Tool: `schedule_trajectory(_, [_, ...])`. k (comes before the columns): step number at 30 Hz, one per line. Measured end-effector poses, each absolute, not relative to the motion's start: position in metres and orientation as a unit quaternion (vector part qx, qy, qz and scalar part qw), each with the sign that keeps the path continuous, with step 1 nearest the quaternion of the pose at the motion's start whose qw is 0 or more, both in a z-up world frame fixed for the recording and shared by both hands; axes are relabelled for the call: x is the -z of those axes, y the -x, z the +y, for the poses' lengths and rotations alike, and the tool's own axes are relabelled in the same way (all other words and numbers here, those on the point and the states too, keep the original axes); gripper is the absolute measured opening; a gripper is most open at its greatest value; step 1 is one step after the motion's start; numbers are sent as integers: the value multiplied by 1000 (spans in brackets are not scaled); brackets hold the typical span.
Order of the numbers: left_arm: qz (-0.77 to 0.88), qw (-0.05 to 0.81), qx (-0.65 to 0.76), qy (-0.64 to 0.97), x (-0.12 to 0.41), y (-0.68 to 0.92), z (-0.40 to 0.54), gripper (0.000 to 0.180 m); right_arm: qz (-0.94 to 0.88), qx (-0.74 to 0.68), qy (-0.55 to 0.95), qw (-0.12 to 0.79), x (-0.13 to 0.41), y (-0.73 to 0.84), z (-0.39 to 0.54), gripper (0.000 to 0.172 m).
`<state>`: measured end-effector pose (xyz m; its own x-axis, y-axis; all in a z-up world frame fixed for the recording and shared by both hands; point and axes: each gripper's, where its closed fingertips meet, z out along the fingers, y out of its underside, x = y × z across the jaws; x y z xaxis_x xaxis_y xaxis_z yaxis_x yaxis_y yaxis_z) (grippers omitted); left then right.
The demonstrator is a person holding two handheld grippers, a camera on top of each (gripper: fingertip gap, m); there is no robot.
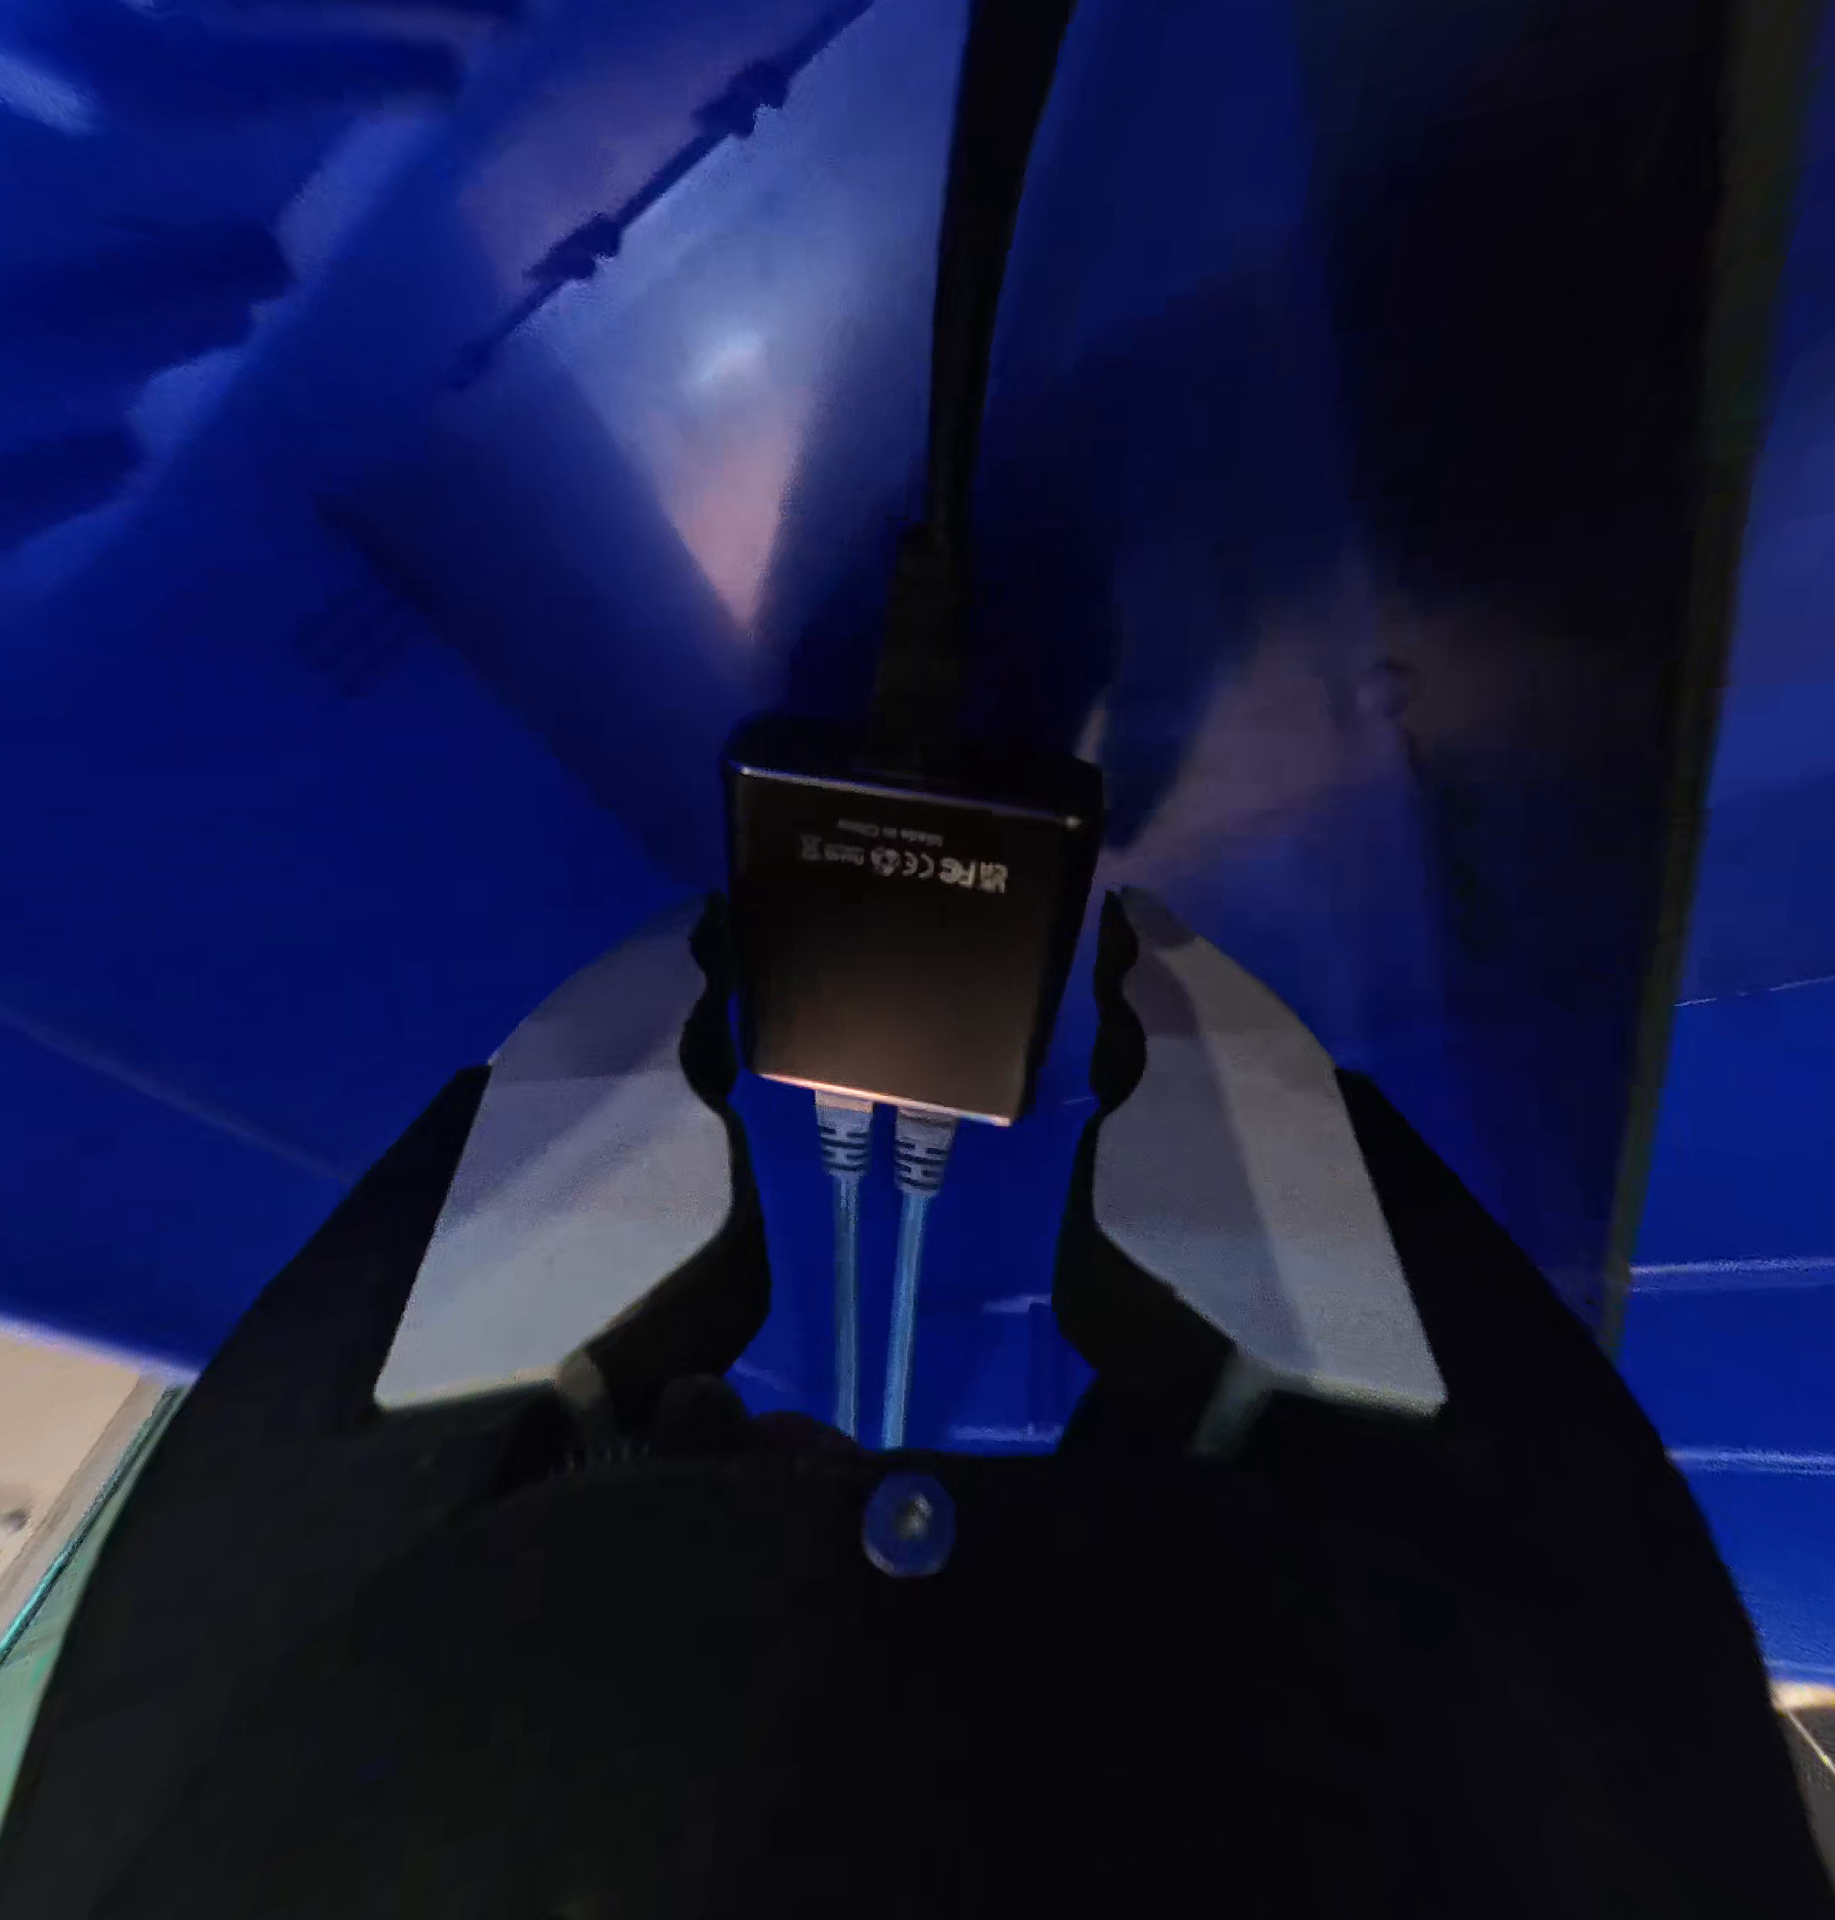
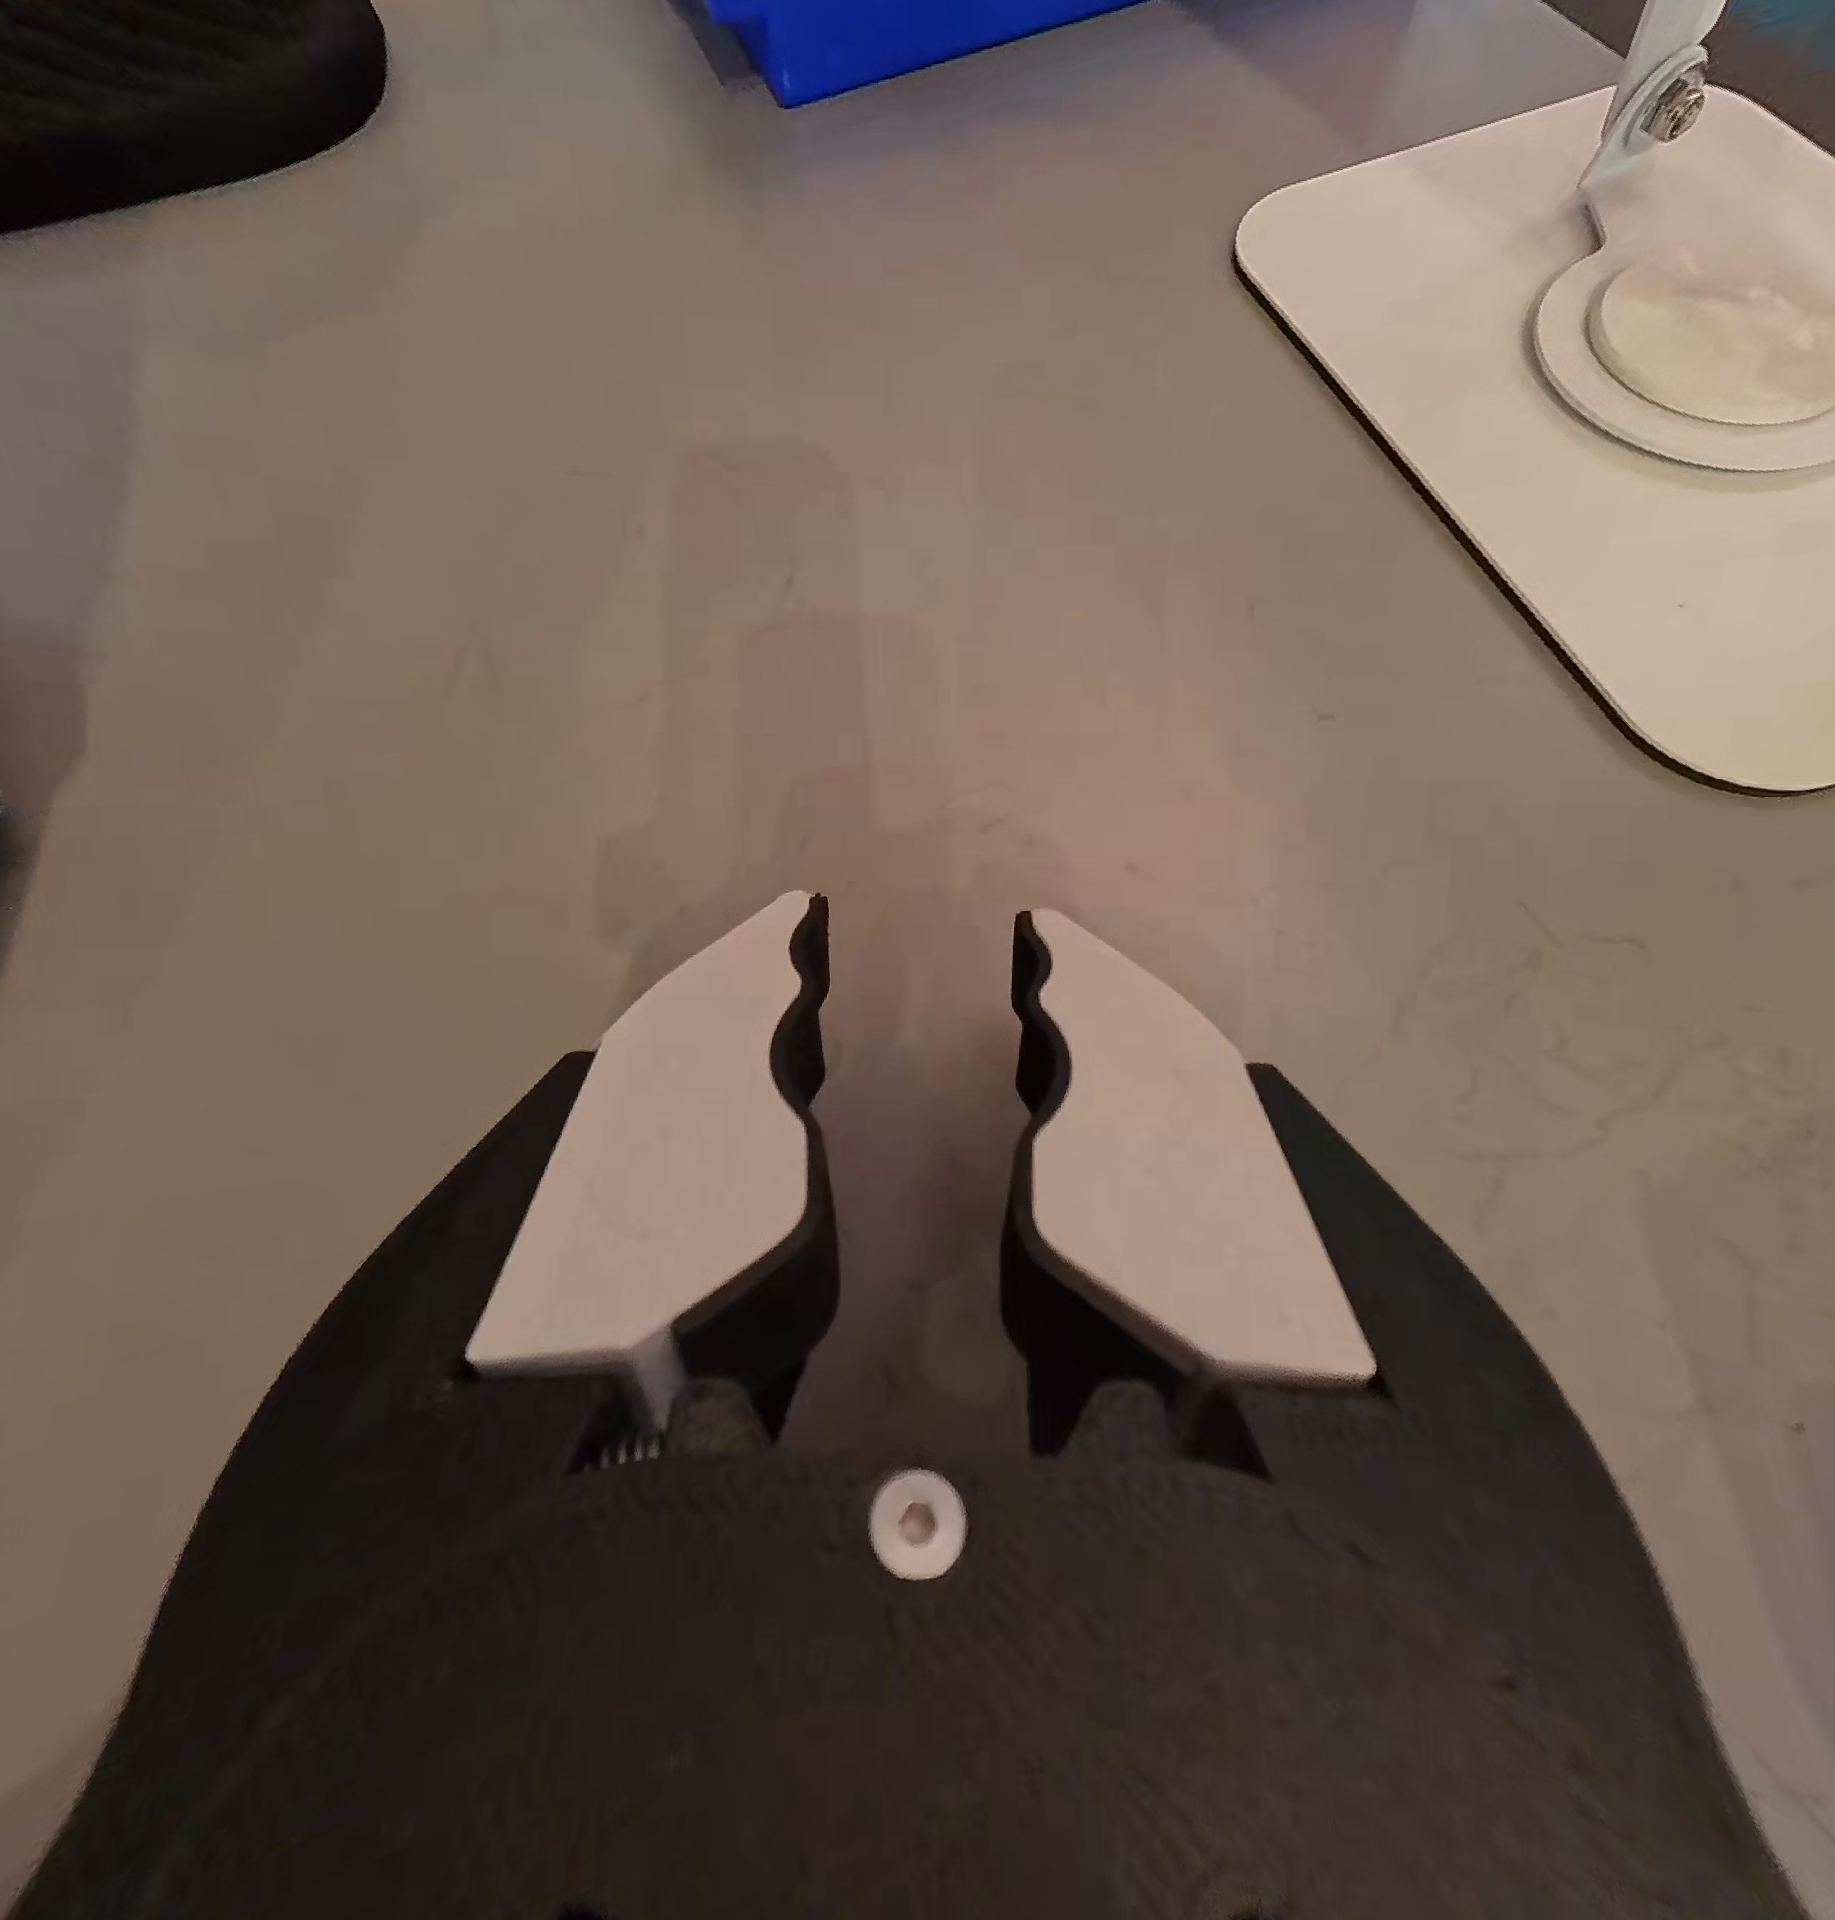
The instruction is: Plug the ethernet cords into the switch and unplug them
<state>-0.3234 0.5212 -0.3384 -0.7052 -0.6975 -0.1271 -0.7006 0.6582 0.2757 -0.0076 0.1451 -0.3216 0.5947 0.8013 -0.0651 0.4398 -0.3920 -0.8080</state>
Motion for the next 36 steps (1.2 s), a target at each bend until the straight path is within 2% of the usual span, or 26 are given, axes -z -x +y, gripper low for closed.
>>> schedule_trajectory(7, [903, -7, -134, 409, 346, 328, 518, 63, -391, -233, 799, 393, 321, 8, 144, 34])
schedule_trajectory(14, [874, 59, -191, 443, 306, 330, 539, 63, -394, -234, 798, 391, 321, 9, 143, 33])
schedule_trajectory(22, [817, 247, -238, 464, 214, 325, 525, 62, -394, -239, 796, 391, 321, 10, 143, 35])
schedule_trajectory(30, [700, 438, -276, 492, 120, 330, 442, 62, -381, -246, 794, 404, 316, 8, 146, 40])
schedule_trajectory(36, [581, 575, -256, 516, 97, 288, 350, 62, -337, -301, 765, 458, 276, 25, 152, 46])
